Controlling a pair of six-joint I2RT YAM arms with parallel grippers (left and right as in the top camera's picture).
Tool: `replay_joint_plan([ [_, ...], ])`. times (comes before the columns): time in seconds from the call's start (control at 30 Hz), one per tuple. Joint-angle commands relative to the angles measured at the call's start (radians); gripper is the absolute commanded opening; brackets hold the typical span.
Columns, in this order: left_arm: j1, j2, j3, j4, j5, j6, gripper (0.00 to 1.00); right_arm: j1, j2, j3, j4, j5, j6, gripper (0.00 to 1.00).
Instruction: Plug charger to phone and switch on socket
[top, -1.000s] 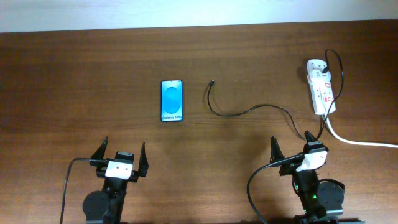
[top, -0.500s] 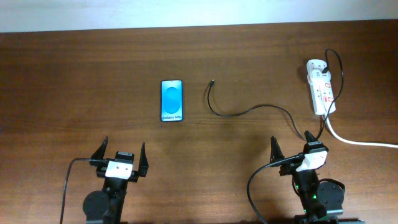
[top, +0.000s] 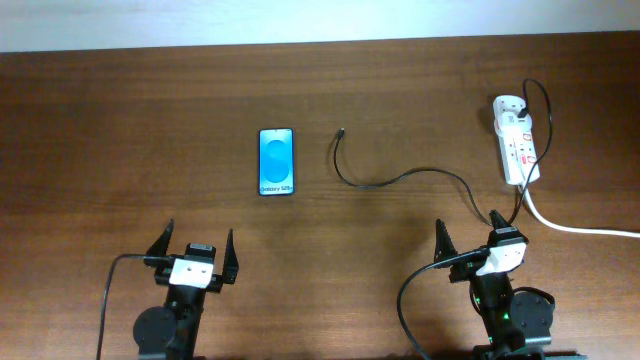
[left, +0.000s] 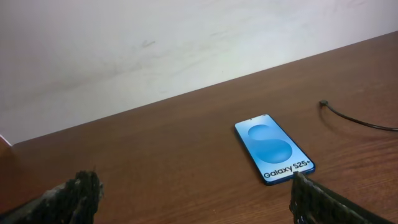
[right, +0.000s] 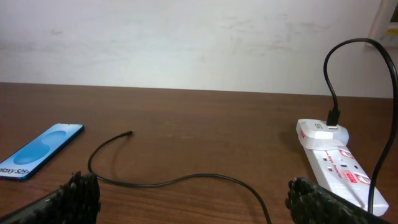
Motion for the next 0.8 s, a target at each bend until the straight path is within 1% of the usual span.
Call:
replay_joint_plan([
  [0.0, 0.007, -0.008, -0.003, -0.005, -0.007, 0.009, 1.0, 0.008, -0.007, -0.005, -0.005, -0.006, 0.007, 0.98],
  [0.27, 0.007, -0.008, -0.003, 0.002, -0.002, 0.008, 1.0, 0.008, -0.007, -0.005, -0.005, -0.006, 0.007, 0.99],
  [0.33, 0.006, -0.008, -0.003, 0.002, 0.071, 0.008, 0.99, 0.008, -0.007, -0.005, -0.005, -0.006, 0.007, 0.99],
  [0.37, 0.007, -0.008, -0.003, 0.004, 0.076, 0.008, 0.99, 0.008, -0.007, -0.005, -0.005, -0.006, 0.007, 0.98],
  [0.47, 0.006, -0.009, -0.003, 0.072, 0.08, 0.009, 0.99, 0.008, -0.007, -0.005, -0.005, -0.006, 0.007, 0.98],
  [0.67, 0.006, -0.009, -0.003, 0.051, 0.084, 0.008, 0.99, 0.008, -0.007, -0.005, -0.005, -0.006, 0.007, 0.99],
  [0.77, 0.006, -0.008, -0.003, 0.055, 0.114, 0.004, 0.99, 0.008, -0.007, -0.005, -0.005, -0.006, 0.007, 0.99],
])
